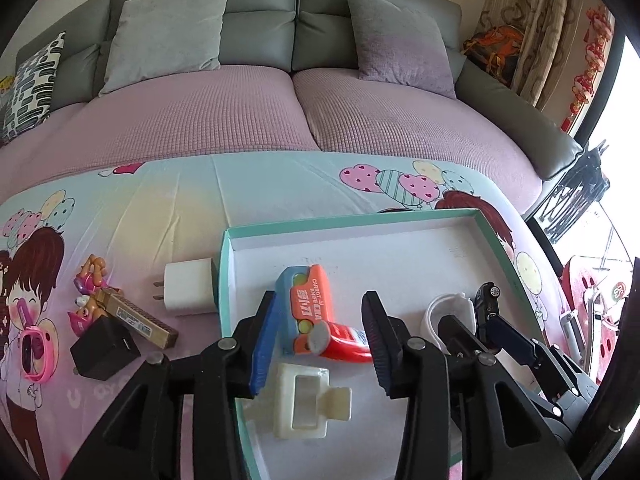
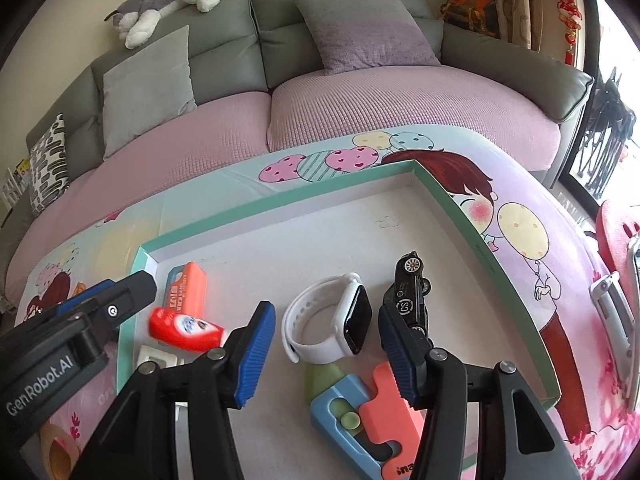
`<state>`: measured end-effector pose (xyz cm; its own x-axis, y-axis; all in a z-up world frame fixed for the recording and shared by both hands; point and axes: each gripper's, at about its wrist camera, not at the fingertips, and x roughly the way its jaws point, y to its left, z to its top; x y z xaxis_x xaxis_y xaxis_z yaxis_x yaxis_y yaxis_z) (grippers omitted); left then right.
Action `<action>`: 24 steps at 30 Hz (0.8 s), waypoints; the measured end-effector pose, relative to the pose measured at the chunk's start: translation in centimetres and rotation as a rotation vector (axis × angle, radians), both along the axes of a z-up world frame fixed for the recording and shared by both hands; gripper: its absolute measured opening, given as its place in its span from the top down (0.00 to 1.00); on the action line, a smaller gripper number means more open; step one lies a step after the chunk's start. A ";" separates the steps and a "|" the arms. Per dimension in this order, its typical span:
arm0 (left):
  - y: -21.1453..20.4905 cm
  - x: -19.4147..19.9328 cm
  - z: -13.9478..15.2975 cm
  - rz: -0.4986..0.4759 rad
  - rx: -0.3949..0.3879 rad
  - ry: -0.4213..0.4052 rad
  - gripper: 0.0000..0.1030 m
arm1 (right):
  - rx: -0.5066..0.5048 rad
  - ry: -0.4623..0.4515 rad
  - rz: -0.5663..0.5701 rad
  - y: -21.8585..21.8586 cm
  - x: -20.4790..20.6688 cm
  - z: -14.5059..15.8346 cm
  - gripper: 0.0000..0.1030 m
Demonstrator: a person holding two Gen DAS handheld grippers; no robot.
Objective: Organize rigid objects
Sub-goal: 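Lower glue bottle into tray and open left gripper while right releases smartwatch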
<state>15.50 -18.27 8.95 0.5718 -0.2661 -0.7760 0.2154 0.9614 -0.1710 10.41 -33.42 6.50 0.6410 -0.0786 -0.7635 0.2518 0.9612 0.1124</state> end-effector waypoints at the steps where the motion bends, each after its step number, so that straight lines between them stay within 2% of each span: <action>1: 0.2 0.0 0.1 0.009 0.001 -0.002 0.55 | -0.001 -0.004 0.004 0.1 0.0 0.1 0.43; 2: 0.5 0.0 0.1 0.020 0.003 -0.003 0.53 | -0.001 -0.006 0.008 0.2 0.0 0.1 0.42; 5: 1.1 0.0 0.2 0.041 0.007 -0.005 0.47 | -0.010 -0.012 0.018 0.5 0.0 0.2 0.28; 9: 1.7 0.0 0.2 0.067 0.017 -0.015 0.40 | -0.024 -0.012 0.028 0.7 0.0 0.1 0.17; 10: 2.0 0.1 0.2 0.079 0.018 -0.017 0.37 | -0.024 -0.014 0.030 0.8 0.0 0.1 0.17; 13: 2.7 0.3 -0.1 0.118 0.028 -0.012 0.14 | -0.020 -0.020 0.024 0.6 0.0 0.1 0.14; 14: 3.0 0.4 -0.2 0.133 0.033 -0.008 0.13 | -0.017 -0.022 0.020 0.6 0.0 0.1 0.02; 15: 3.3 0.5 -0.4 0.147 0.036 -0.002 0.13 | -0.014 -0.028 0.016 0.5 -0.1 0.1 0.00; 24: 5.9 0.9 -1.1 0.252 0.045 0.015 0.09 | -0.005 -0.032 0.006 0.4 -0.1 0.2 0.00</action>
